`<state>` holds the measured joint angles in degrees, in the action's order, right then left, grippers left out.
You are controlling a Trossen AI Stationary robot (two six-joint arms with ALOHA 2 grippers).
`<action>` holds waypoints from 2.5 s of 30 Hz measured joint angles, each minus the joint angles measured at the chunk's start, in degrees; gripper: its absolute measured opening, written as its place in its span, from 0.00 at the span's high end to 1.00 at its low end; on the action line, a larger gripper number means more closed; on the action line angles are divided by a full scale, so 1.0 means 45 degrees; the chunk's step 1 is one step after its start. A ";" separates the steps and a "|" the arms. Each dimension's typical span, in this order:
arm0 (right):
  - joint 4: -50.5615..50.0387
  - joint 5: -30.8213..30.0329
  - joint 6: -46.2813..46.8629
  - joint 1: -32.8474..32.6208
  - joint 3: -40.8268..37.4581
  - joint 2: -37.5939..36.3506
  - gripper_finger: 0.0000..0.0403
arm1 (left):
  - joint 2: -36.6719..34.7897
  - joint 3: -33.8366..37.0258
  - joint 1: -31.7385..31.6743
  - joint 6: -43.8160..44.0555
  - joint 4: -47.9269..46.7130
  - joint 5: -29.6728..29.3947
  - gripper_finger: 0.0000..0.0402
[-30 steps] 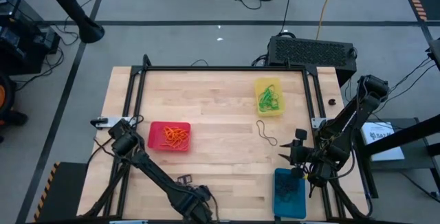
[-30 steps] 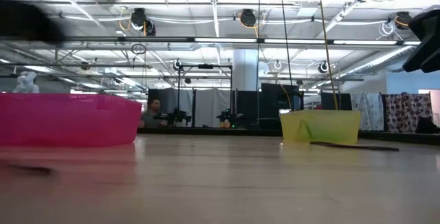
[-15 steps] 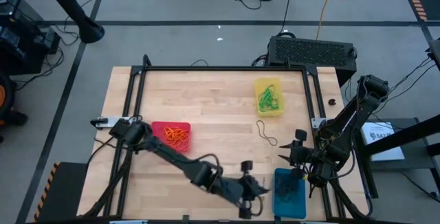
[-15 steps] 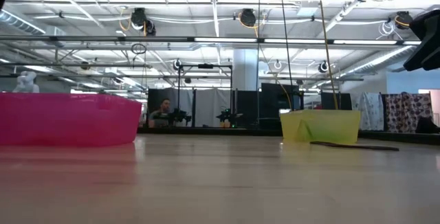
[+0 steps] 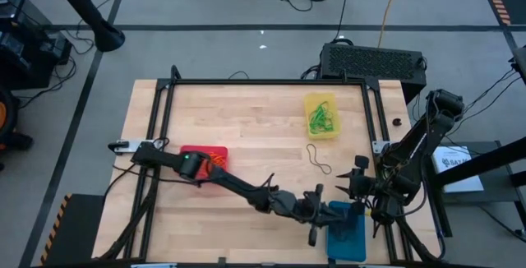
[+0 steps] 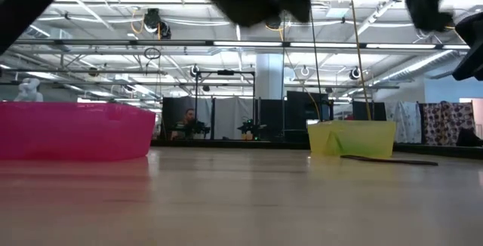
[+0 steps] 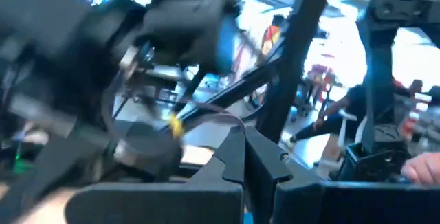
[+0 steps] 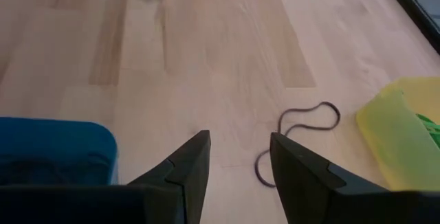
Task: Sort rubber bands into baskets
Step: Put the violet rubber band into the blue bin
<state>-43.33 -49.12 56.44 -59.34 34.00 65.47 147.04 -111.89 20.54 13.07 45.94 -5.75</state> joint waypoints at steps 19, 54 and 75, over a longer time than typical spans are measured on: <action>0.0041 -0.0092 0.0117 -0.0042 0.0000 0.0000 0.64 | 0.1133 -0.0016 -0.0001 0.2438 -0.1024 0.0328 0.85; 0.0066 -0.0146 -0.0001 -0.0042 0.0000 0.0000 0.64 | -0.0354 -0.5129 -0.2321 -0.2978 -1.7663 0.0559 0.70; -0.0142 -0.0403 -0.1039 -0.0037 0.0000 0.0000 0.64 | 0.0833 -0.5121 -0.4867 -0.5131 -1.7361 0.3393 0.70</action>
<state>-43.97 -50.94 51.77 -59.51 34.00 65.47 150.78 -134.93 -1.36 -10.01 -32.18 9.52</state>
